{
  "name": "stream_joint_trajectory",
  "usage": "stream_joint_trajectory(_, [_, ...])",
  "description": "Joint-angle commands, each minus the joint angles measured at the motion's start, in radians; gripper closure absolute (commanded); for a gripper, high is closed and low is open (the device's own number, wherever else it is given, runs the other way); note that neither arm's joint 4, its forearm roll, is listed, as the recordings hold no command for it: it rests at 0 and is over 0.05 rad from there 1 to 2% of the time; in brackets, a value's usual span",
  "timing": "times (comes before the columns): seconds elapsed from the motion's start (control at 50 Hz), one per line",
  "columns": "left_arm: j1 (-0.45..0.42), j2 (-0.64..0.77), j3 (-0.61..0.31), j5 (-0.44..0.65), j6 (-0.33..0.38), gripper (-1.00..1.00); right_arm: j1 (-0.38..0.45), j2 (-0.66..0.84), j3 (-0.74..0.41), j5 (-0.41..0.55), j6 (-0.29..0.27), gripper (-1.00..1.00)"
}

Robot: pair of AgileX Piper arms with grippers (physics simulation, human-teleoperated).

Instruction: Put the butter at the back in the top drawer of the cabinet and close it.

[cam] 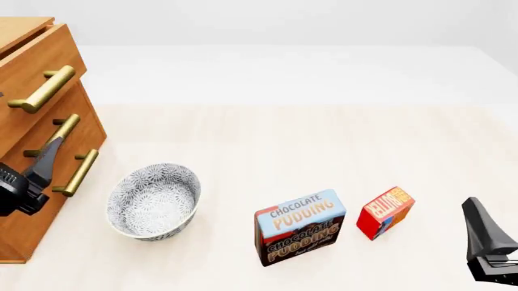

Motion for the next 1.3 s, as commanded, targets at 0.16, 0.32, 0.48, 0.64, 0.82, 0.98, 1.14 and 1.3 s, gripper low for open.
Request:
stream_joint_trajectory(0.16, [0.006, 0.023, 0.015, -0.041, 0.066, -1.0, 0.0, 0.0, 0.0, 0.0, 0.0, -1.0])
stream_joint_trajectory(0.32, [0.026, 0.039, 0.026, -0.07, 0.104, -1.0, 0.0, 0.0, 0.0, 0.0, 0.0, -1.0])
stream_joint_trajectory(0.48, [0.028, 0.05, 0.026, -0.083, 0.127, -1.0, 0.0, 0.0, 0.0, 0.0, 0.0, -1.0])
stream_joint_trajectory(0.64, [0.037, 0.066, 0.02, -0.098, 0.161, -1.0, 0.0, 0.0, 0.0, 0.0, 0.0, -1.0])
stream_joint_trajectory(0.82, [0.048, 0.09, 0.009, -0.117, 0.194, -1.0, 0.0, 0.0, 0.0, 0.0, 0.0, -1.0])
stream_joint_trajectory(0.98, [0.05, 0.111, 0.003, -0.124, 0.209, -1.0, 0.0, 0.0, 0.0, 0.0, 0.0, -1.0])
stream_joint_trajectory(1.14, [0.063, 0.133, -0.001, -0.142, 0.241, -1.0, 0.0, 0.0, 0.0, 0.0, 0.0, -1.0])
stream_joint_trajectory(1.3, [0.063, 0.15, 0.001, -0.152, 0.255, -1.0, 0.0, 0.0, 0.0, 0.0, 0.0, -1.0])
